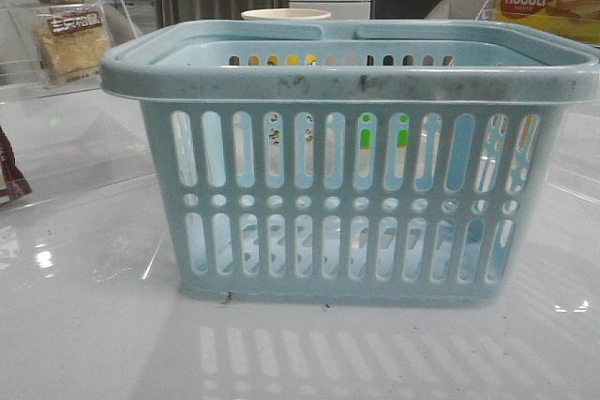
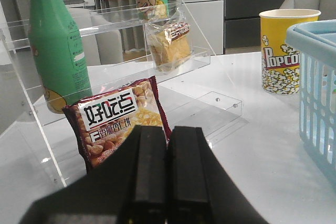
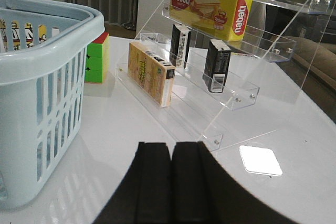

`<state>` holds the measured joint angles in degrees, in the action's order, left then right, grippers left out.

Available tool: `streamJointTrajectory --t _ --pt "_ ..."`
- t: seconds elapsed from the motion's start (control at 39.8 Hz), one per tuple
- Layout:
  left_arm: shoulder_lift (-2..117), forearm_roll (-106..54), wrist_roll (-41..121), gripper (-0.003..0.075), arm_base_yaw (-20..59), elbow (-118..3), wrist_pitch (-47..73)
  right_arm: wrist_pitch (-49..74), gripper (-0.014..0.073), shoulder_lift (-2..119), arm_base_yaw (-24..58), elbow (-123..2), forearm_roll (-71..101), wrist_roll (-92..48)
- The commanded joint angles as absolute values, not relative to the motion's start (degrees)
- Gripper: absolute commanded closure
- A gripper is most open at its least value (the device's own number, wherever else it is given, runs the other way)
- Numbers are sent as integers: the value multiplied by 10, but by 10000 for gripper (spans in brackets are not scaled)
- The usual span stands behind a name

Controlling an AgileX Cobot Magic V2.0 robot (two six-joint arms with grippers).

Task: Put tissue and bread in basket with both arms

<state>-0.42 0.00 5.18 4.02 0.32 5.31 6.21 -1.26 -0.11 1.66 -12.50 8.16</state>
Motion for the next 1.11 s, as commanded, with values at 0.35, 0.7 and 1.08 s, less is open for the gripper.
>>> streamJointTrajectory --t 0.35,0.7,1.08 --pt "-15 0 48 629 41 5 4 11 534 -16 -2 17 -134 80" --pt "-15 0 48 629 41 5 -41 8 534 -16 -2 17 -134 80" --pt "-10 0 48 629 41 -70 -127 -21 534 -16 -2 -63 -134 80"
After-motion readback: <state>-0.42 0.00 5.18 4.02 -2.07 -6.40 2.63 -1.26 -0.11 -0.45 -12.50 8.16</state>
